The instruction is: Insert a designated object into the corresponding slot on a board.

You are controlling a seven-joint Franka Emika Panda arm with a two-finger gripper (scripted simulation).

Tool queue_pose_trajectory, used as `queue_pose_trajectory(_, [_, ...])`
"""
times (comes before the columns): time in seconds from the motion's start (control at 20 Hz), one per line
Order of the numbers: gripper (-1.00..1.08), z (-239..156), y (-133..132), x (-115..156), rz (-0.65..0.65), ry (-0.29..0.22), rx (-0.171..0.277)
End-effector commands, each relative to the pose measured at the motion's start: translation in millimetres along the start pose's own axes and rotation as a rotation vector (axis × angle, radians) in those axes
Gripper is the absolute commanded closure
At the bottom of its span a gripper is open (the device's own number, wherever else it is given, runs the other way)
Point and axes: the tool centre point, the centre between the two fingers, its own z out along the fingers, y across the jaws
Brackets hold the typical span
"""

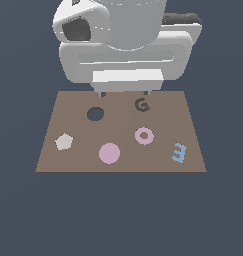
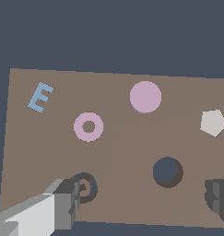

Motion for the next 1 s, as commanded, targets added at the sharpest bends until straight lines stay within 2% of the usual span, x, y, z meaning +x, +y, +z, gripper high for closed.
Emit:
queue_pose_trajectory(0.0, [-0.92,0.0,0.0,0.0,0.0,0.0,0.0])
queue_pose_trajectory(0.5, [-0.92,13.0,6.5,6.1,-0.056,-0.002,0.002])
queue_pose_trajectory(0.95, [-0.92,48.9,22.1,24.8,-0.211,-0.009,0.006])
